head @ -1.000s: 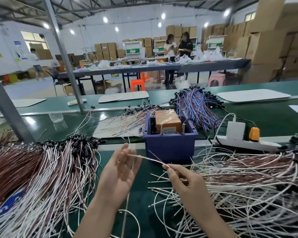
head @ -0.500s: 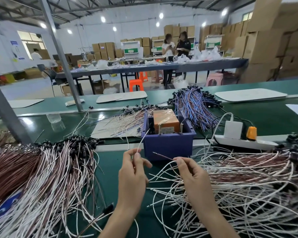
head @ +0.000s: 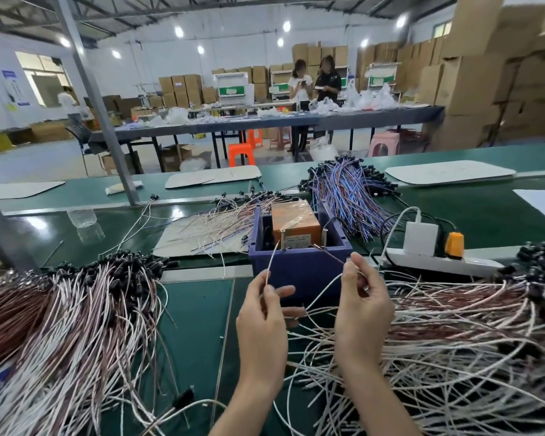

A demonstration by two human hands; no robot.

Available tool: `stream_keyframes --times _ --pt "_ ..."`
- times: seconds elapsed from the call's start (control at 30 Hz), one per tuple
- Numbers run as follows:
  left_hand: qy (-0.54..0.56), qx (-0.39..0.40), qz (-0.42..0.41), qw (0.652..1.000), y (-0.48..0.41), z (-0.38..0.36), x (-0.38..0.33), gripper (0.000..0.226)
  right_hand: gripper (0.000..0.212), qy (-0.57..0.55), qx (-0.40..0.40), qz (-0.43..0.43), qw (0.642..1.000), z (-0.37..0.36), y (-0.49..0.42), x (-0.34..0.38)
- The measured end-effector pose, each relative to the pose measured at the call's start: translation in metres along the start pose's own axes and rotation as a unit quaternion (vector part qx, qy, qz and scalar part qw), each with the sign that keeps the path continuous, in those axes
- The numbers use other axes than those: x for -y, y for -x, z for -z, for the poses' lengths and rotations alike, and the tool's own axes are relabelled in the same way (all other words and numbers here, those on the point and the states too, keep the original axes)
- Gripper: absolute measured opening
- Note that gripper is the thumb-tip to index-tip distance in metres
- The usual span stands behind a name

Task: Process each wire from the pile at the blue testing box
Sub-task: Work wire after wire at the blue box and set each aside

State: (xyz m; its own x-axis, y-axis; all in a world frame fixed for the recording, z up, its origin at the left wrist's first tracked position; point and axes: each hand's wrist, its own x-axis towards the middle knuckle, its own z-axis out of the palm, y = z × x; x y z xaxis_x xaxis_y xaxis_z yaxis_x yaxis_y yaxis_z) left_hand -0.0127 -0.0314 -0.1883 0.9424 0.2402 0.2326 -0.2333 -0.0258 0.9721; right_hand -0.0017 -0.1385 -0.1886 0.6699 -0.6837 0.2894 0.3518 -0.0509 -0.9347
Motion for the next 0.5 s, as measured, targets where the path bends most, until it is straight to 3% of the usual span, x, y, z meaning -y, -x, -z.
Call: stream_keyframes --times 0.5 --pt "0.001 0.015 0.005 1.0 0.0012 0.0044 0.009 0.039 0.02 0.021 0.021 -0.037 0.999 0.0034 -0.0045 -0.0023"
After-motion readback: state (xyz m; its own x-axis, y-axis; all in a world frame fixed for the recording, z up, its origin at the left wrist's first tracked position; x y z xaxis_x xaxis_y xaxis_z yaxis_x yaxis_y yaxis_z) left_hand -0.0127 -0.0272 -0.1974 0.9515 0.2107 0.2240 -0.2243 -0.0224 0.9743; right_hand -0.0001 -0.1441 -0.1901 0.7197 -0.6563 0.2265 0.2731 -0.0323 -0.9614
